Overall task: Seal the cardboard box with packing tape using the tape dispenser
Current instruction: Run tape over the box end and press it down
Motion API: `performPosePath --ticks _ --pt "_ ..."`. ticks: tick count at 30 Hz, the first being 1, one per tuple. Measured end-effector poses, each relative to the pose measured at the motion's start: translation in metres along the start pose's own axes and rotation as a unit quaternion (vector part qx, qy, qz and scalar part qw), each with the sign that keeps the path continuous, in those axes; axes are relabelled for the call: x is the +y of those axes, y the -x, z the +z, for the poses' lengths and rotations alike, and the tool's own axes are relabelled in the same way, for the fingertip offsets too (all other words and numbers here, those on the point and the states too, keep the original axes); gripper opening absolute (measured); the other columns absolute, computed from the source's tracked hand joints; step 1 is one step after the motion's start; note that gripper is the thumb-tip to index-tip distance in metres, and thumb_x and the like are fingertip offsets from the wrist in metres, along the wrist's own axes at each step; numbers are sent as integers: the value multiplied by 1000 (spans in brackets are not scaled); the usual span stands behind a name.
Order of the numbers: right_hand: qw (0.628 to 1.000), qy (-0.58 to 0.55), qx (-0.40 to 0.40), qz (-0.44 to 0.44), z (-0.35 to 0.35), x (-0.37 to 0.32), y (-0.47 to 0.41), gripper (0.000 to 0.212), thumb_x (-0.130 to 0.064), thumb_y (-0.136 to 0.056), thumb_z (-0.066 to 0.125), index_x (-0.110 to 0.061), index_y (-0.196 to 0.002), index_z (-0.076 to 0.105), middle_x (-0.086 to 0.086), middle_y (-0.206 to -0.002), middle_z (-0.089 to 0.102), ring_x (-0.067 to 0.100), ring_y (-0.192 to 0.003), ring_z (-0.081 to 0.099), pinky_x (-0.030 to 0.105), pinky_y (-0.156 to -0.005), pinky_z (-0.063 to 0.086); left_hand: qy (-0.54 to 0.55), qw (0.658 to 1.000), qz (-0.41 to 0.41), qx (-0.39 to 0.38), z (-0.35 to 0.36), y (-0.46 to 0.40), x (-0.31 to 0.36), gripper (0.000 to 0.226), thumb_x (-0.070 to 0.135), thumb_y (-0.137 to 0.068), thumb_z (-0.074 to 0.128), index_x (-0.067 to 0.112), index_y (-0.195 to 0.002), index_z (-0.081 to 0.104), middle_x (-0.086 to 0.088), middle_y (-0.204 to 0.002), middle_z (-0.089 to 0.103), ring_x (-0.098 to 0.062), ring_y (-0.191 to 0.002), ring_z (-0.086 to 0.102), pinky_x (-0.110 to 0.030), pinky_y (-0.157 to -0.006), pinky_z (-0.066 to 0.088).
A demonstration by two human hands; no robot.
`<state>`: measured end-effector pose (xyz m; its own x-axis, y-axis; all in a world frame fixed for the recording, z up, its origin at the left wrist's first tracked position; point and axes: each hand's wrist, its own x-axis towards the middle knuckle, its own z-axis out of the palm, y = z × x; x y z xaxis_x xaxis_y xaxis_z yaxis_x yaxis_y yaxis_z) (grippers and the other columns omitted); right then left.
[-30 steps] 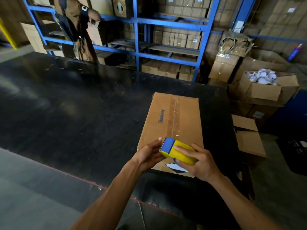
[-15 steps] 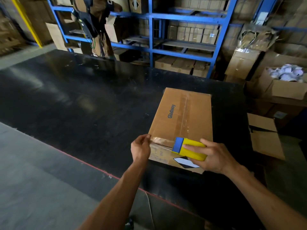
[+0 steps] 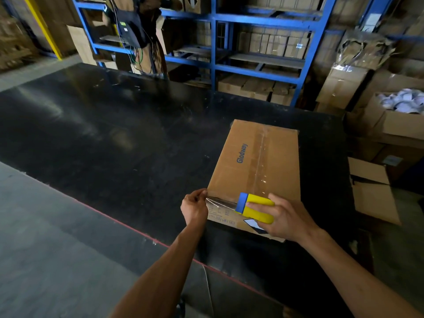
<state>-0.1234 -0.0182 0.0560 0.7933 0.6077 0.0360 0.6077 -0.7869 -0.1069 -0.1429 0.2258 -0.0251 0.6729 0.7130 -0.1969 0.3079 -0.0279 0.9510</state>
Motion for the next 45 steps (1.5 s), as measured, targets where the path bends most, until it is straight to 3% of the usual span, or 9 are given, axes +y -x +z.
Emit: performPosePath --ticks 7,11,13,17,21,27,34,37,45 --pt "996 48 -74 16 -3 -7 -11 49 -62 -74 54 -53 -121 60 5 -94 58 29 -75 64 33 -62 53 -20 999 35 -19 -3 -8 -11 18 25 -89 72 20 -105 79 -2 -97 71 -20 -95 69 -23 -80 46" --pt "995 49 -82 13 -5 -7 -13 53 -62 -77 60 -57 -129 51 6 -112 59 28 -94 63 34 -77 53 -116 990 64 -44 -19 -28 -14 92 52 -77 79 21 -152 36 -7 -92 60 -21 -86 63 -33 -78 49" --pt "996 51 -74 14 -5 -7 -14 53 -64 -75 56 -57 -128 52 6 -109 60 28 -89 64 35 -73 54 -199 969 139 -53 -28 -42 -20 106 54 -76 79 22 -158 19 -10 -99 57 -22 -89 58 -36 -80 48" --pt "997 56 -46 6 0 -5 -16 54 -66 -72 46 -54 -123 57 1 -90 57 26 -71 62 32 -58 49 -292 779 549 -82 -34 -53 -16 65 39 -94 64 14 -149 43 -13 -140 54 -31 -127 52 -50 -104 43" --pt "997 63 -44 0 1 -4 -16 51 -66 -69 51 -53 -117 62 -2 -81 55 24 -62 61 29 -50 46 -337 633 659 -229 -11 -64 -15 57 30 -98 56 16 -150 39 -6 -157 39 -26 -145 36 -50 -120 26" --pt "996 77 -39 -16 4 -4 -16 51 -63 -59 72 -54 -108 67 -4 -75 56 20 -52 60 26 -41 43 -332 651 612 -302 -6 -80 -24 50 33 -98 49 16 -145 47 -2 -150 47 -21 -139 45 -47 -113 40" --pt "993 106 -53 -12 -13 16 -4 51 -68 -76 48 -61 -127 49 -3 -93 56 22 -75 64 32 -64 51 -341 660 589 -318 -7 -80 -20 50 39 -100 43 18 -145 48 -2 -149 49 -20 -138 46 -46 -114 38" --pt "994 100 -38 -11 -25 51 25 53 -62 -71 63 -53 -123 58 -1 -81 56 24 -57 59 32 -46 50 -338 669 580 -319 -5 -79 -21 50 38 -100 44 21 -146 46 2 -151 46 -18 -141 42 -44 -117 35" --pt "991 116 -70 -20 -8 70 35 57 -61 -73 67 -50 -127 54 1 -90 58 20 -64 59 30 -50 49 -335 622 647 -286 -3 -78 -22 51 41 -107 30 11 -143 51 -8 -147 52 -25 -135 49 -49 -109 44"
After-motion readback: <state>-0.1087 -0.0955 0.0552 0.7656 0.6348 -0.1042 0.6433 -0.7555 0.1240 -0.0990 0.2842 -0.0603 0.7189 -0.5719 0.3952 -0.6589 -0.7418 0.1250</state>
